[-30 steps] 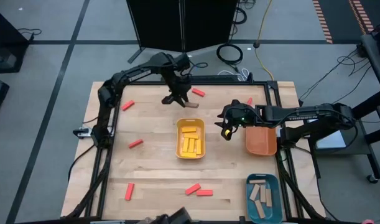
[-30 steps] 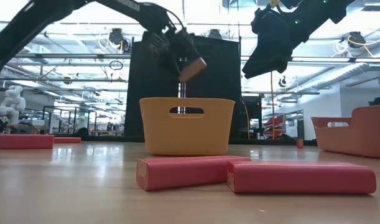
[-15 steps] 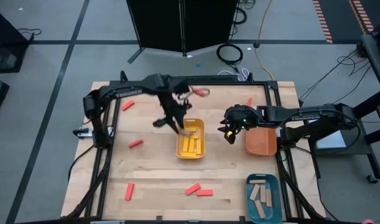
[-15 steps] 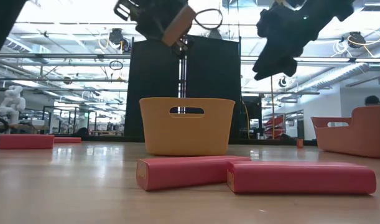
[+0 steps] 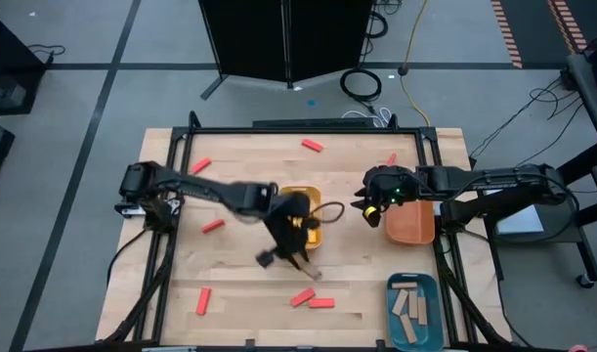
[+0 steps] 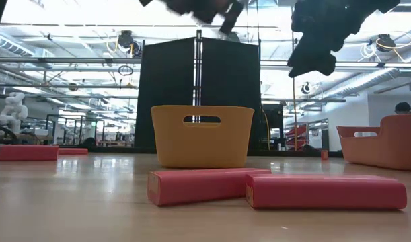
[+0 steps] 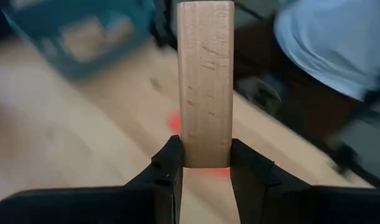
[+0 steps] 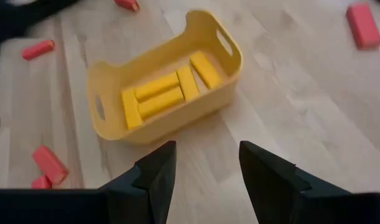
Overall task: Sort blocks
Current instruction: Put the brown wooden block into the blue bin
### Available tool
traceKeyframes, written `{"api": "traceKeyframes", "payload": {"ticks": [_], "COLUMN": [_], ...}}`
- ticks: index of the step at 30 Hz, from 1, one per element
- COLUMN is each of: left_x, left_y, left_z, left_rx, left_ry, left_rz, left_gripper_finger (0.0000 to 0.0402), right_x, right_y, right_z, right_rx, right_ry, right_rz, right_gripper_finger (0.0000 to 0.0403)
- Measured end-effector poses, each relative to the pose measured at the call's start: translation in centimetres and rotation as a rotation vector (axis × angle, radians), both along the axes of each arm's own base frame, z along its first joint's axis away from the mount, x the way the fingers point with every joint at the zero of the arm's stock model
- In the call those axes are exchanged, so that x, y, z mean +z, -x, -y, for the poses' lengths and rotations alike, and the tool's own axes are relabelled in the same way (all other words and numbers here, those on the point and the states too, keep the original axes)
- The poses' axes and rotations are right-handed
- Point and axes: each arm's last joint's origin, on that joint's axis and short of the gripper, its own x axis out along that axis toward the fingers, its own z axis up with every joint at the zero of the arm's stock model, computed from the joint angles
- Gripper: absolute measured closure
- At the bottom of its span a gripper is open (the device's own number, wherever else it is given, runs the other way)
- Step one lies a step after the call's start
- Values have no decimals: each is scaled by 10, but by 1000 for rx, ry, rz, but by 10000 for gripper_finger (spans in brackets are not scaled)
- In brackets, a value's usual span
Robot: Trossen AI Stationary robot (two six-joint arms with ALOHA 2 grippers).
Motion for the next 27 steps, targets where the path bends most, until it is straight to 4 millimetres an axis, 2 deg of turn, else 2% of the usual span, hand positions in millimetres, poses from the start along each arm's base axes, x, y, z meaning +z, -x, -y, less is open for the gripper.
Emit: {"api": "traceKeyframes", "payload": {"ticks": [4,6,11,15,20,23,27], "left_x": [7,4,-24,-46,-81,-93,-109], "left_y": [-19,-25,-49,-78,-120,-144,-170], "left_z": [37,54,85,98,122,135,143], "left_rx": [72,76,114,317,357,366,422], "left_ry": [33,40,95,196,259,235,189], "left_rz": [267,350,532,656,613,578,483], "left_gripper_finger": [313,313,313,313,313,313,313], "right_x": [-6,-11,-18,-22,-23,-23,-23], "right_y": [6,11,22,29,30,30,30], "right_z": [0,-1,-5,-6,-6,-6,-6], "right_rx": [-55,-76,-54,-68,-97,-124,-138], "right_ry": [-67,-121,-261,-301,-318,-338,-346], "right_rz": [-83,-146,-288,-368,-384,-384,-382], "right_gripper_finger": [234,234,234,234,234,234,234]}}
